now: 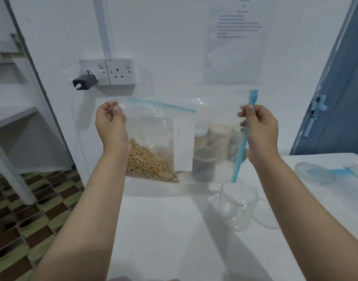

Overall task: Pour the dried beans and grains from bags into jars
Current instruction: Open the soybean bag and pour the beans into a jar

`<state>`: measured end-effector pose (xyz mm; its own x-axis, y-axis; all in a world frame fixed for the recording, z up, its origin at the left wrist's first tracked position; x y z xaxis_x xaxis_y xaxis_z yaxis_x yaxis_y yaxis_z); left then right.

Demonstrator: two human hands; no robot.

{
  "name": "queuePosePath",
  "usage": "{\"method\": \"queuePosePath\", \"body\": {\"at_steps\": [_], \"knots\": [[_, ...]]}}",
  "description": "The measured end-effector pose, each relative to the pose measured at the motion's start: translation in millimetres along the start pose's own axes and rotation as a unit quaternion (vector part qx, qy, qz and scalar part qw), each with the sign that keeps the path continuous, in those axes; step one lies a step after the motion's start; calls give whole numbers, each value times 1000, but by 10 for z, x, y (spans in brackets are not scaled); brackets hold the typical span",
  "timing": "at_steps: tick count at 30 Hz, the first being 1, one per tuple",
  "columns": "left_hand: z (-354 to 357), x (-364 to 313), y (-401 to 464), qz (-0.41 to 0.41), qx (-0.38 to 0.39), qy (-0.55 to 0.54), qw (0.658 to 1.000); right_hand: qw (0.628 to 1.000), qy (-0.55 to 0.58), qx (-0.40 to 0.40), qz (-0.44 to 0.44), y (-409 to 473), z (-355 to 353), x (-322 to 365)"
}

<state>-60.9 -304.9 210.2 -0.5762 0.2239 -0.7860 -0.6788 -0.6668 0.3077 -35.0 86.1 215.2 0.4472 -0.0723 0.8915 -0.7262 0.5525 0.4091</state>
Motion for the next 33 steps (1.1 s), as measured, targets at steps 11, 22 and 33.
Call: {"method": "queuePosePath", "body": {"at_steps": [11,22,33], "knots": [[233,-192,-91,47,21,1,999,998,43,-39,-5,-25,-277,-23],[392,-226,-236,69,38,-18,997,998,51,-31,28,8,-403,-307],[455,-248,-300,73,39,-11,997,997,64,-29,43,41,-406,-393]]}}
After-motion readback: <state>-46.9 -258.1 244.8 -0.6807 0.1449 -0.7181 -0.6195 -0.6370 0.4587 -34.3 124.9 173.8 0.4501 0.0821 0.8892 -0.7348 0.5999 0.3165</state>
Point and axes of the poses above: each hand's wrist, its own y-axis towards the middle knuckle, its own z-axis out of the palm, x = y × z, the point moved 10 cm from there along y, towards the middle knuckle, and after that the axes turned 5 degrees about -x, right-handed, at the moved point
